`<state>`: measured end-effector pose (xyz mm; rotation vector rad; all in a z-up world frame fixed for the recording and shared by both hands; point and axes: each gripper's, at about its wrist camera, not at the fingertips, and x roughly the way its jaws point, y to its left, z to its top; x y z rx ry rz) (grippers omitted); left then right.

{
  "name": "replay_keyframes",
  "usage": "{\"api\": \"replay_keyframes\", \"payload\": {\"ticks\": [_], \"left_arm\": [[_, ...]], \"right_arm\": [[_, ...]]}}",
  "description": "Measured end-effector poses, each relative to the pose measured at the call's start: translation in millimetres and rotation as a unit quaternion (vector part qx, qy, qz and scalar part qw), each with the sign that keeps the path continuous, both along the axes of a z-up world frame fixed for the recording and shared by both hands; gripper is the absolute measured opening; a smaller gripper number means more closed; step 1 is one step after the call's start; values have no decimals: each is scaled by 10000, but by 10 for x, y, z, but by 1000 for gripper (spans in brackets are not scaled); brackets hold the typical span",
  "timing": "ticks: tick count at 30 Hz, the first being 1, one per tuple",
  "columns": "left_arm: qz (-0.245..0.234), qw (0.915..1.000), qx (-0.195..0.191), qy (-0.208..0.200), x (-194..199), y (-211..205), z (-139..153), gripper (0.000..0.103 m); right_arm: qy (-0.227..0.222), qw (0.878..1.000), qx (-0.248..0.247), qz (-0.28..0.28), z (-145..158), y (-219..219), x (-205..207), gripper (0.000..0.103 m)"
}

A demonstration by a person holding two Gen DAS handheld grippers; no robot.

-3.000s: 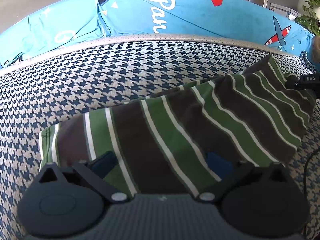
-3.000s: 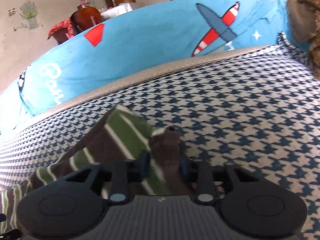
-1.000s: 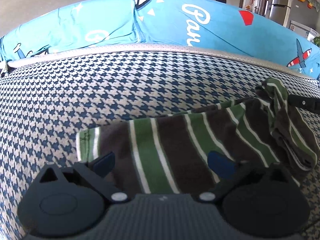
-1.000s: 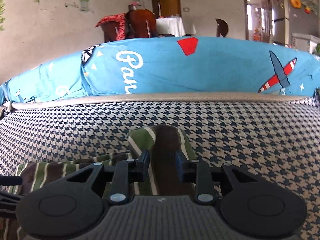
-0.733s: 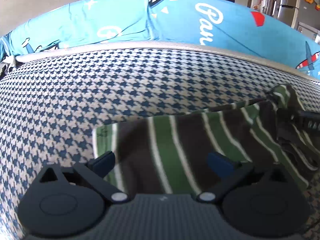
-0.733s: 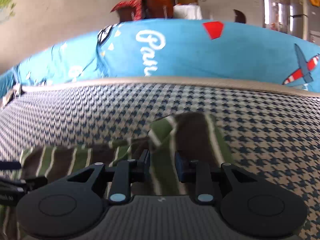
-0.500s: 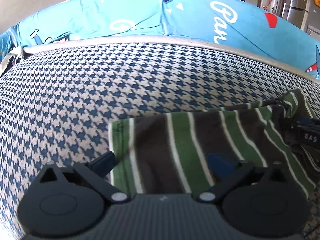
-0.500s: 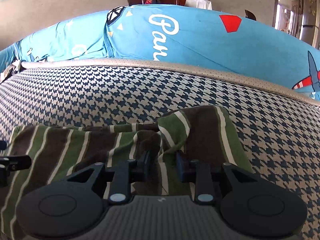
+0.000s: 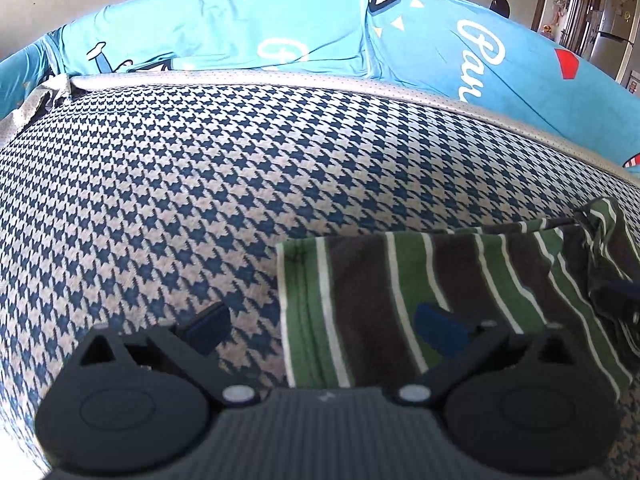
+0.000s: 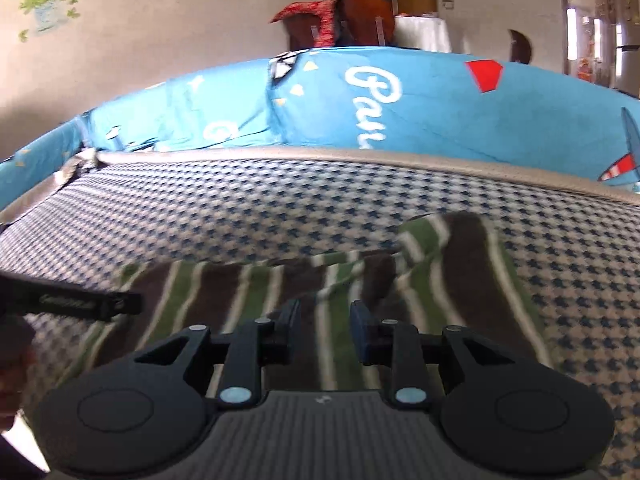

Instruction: Fold clothes

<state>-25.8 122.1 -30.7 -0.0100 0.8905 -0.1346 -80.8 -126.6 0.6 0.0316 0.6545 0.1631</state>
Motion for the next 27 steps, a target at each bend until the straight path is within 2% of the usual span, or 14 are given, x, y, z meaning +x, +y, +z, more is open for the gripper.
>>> {"api": "replay_keyframes", "payload": {"ticks": [6, 14, 20, 27], "left_arm": [[28, 10000, -2, 43, 55, 26, 0, 103], [-18, 10000, 3, 69, 42, 33, 15, 103], [-27, 9999, 5, 133, 44, 62, -1, 103], [-27, 9998, -5, 210, 57, 83, -15, 103]], "right_arm": [[109, 9955, 98, 939, -79, 412, -215, 29], [211, 9791, -61, 2022, -171, 855, -422, 29], [310, 9690, -218, 2441, -267, 1055, -488, 29], [262, 9619, -461, 2684, -344, 1206, -605, 29]]}}
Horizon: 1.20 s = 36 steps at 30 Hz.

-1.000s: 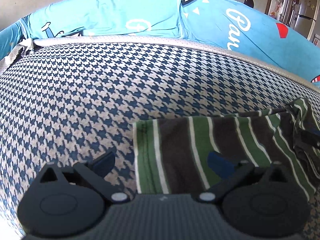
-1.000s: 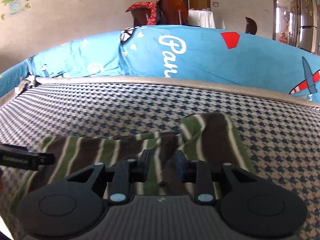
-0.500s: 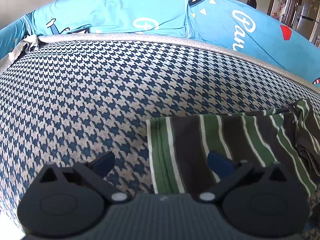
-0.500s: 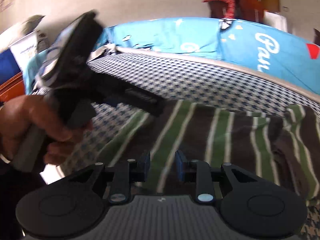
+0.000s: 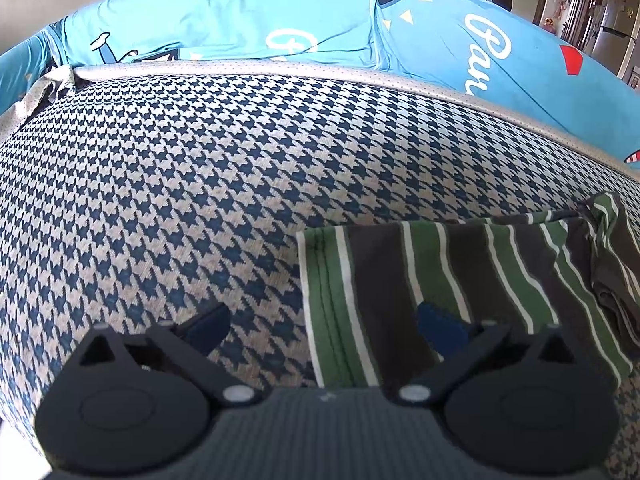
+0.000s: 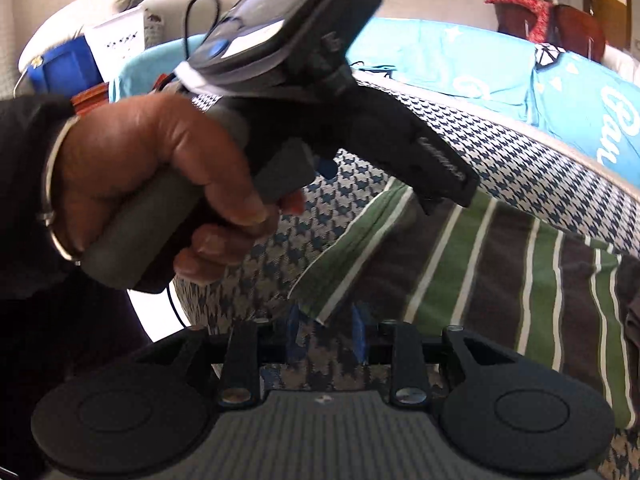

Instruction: Fold clothes

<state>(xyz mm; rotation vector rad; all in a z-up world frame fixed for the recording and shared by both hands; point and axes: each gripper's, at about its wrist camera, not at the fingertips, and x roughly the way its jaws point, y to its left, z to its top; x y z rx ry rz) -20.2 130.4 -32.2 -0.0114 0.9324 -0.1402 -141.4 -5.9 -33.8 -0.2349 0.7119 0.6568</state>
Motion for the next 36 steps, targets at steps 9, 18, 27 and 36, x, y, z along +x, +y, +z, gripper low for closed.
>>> {"api": "replay_keyframes", "payload": {"ticks": [9, 18, 27, 36], "left_arm": [[-90, 9995, -187, 231, 17, 25, -30, 103], [-228, 9955, -766, 516, 49, 92, 1, 103], [-282, 9831, -1582, 873, 69, 185, 3, 103], [-514, 9669, -2232, 1126, 111, 13, -122, 64]], "right_arm": [[-339, 9978, -501, 262, -124, 147, -91, 33], [-575, 9970, -509, 30, -116, 51, -26, 8], [-391, 9965, 496, -557, 224, -379, 132, 8], [-367, 9952, 672, -617, 323, -560, 216, 8]]}}
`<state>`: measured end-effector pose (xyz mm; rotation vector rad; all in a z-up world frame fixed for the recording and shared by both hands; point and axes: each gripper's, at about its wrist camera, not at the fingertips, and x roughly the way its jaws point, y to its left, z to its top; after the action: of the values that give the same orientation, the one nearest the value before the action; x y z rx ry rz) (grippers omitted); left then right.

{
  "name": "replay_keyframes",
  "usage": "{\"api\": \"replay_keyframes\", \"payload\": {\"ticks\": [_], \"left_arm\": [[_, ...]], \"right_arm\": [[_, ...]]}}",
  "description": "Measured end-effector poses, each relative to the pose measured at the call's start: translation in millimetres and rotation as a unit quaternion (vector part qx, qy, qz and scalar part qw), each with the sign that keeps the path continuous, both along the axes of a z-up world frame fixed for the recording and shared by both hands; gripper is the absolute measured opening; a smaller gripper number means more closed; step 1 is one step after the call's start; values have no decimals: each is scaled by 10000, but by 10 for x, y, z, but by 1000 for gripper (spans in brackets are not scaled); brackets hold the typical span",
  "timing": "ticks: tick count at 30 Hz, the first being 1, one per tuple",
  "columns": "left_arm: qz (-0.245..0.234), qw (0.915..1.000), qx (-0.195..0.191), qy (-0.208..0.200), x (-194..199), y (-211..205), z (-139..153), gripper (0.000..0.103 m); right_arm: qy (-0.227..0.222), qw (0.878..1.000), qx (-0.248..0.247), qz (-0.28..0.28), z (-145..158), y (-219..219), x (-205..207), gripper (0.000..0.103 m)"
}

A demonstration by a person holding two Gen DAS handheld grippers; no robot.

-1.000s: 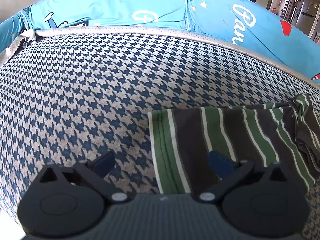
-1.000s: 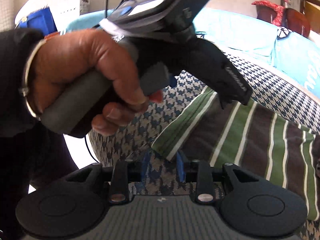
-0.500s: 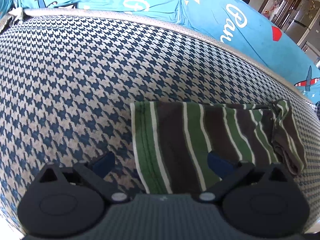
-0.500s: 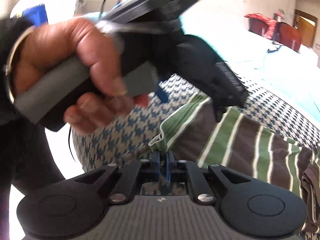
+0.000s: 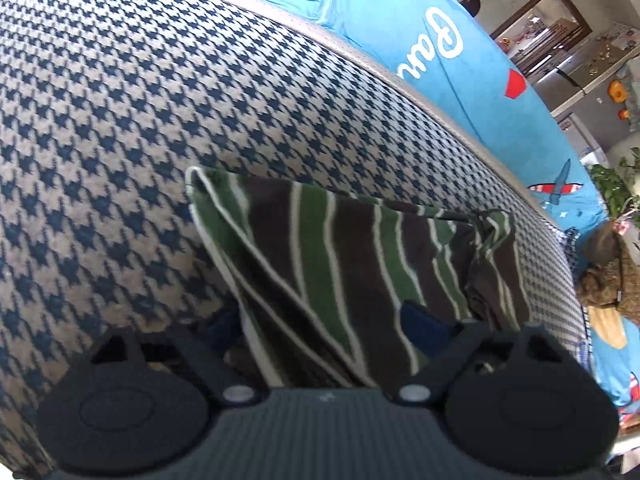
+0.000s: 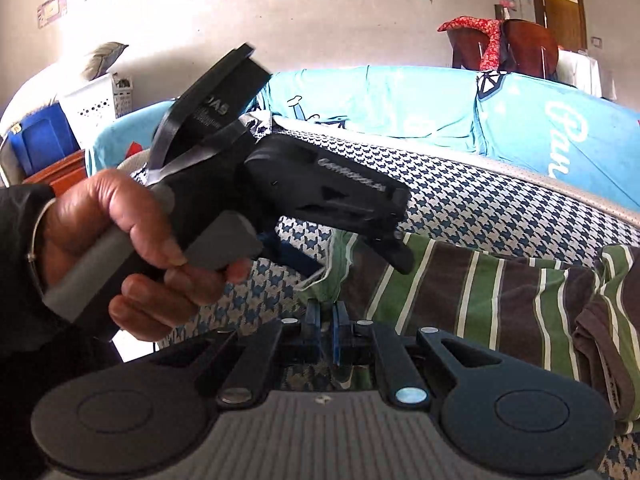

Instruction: Fold clothes

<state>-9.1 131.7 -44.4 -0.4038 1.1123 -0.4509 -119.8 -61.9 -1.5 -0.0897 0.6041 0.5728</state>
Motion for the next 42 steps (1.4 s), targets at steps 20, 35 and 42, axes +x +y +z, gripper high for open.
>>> {"api": "replay_keyframes", "payload": {"ticks": [20, 35, 42], "left_arm": [[86, 10000, 9, 14, 122, -145, 42, 38], [312, 9994, 134, 40, 171, 7, -37, 46], [656, 9978, -70, 34, 331, 133, -111, 60]], "right_arm": [[-140, 9963, -840, 136, -269, 243, -105, 38], [-376, 9943, -983, -149, -319, 356, 7, 9], [-504, 9951, -820, -206, -170, 208, -36, 9]]}}
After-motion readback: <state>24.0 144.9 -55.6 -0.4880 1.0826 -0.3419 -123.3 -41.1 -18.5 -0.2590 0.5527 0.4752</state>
